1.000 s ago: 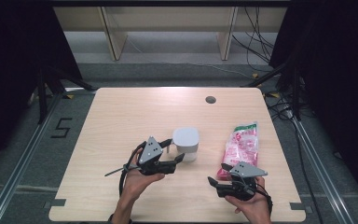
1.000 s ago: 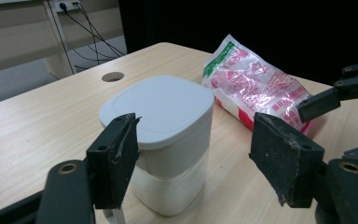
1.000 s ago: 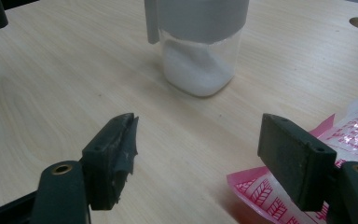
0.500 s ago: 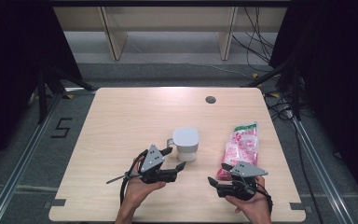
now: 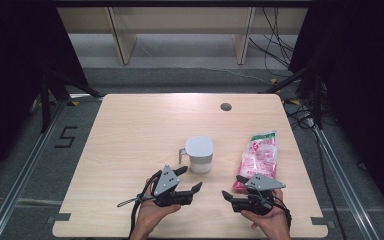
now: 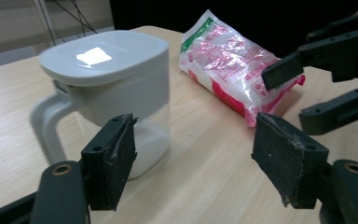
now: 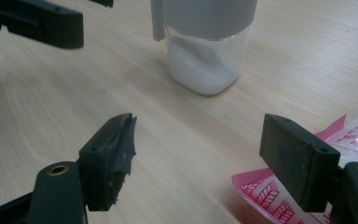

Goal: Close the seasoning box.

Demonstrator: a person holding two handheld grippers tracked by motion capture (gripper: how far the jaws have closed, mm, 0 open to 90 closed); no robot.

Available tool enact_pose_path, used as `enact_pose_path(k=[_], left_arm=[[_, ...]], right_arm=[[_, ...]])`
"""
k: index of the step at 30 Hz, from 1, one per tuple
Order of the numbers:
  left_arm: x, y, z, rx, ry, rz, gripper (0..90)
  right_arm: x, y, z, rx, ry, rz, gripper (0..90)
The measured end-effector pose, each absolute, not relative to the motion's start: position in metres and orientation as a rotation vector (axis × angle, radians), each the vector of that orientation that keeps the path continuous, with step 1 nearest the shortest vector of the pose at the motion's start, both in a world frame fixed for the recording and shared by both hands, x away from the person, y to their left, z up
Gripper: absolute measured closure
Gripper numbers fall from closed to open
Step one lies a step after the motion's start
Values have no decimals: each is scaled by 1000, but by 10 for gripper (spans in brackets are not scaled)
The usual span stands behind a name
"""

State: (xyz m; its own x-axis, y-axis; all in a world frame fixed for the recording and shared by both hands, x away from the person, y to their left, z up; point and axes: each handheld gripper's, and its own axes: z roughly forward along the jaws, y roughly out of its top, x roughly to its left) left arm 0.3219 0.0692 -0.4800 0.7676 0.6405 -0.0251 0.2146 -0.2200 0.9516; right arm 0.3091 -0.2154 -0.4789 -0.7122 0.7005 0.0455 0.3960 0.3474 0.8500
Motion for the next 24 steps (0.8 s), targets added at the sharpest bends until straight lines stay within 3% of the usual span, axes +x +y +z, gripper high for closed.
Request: enact_pose_path(k=[19,24], left_arm=[[297,68,-505,1807,684,400,266],[292,71,-506,1824,689,442,260]], right_arm=[[304,-213,-480,975,2325,1271,239],[298,-214,-482,1032,2347,1264,218]])
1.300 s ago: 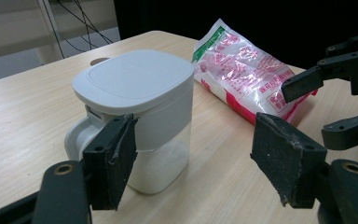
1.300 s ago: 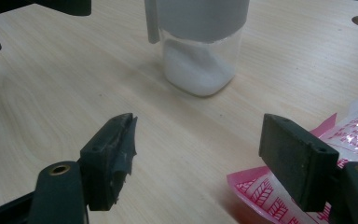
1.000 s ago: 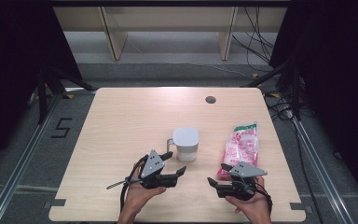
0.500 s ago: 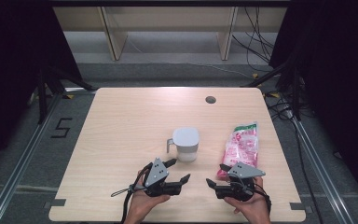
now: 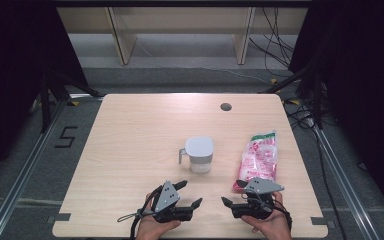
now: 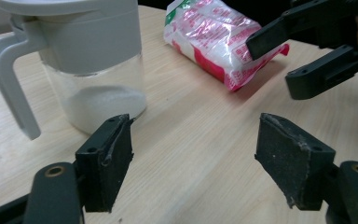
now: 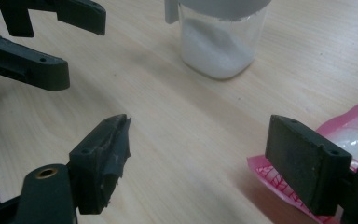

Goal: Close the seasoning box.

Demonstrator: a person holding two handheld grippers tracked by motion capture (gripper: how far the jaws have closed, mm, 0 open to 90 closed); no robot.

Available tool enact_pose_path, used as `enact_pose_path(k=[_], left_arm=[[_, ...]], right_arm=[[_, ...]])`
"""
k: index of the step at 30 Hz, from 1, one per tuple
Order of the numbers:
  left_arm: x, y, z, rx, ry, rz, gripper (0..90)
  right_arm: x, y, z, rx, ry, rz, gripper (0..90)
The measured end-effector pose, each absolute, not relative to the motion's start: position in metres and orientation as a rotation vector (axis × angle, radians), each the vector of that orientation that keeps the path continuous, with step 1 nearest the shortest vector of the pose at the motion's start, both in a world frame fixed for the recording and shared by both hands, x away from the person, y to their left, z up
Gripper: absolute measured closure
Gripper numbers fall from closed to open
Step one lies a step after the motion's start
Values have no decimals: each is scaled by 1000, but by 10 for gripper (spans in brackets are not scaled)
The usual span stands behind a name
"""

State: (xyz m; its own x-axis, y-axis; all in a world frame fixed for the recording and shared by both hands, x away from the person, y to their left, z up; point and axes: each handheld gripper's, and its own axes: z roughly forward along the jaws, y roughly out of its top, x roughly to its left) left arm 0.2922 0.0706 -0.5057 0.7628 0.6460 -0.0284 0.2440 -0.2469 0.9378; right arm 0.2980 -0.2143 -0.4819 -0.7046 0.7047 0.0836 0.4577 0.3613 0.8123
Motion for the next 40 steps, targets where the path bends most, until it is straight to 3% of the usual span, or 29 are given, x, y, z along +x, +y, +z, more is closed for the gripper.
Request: enact_pose_path(k=[15,40], left_arm=[[289,74,-514,1861,702,436,257],[293,81,-515,1855,729,437,251]], right_arm=[[279,-217,-490,1042,2385,1214,186],[279,-219,-493,1002,2394,1194,188]])
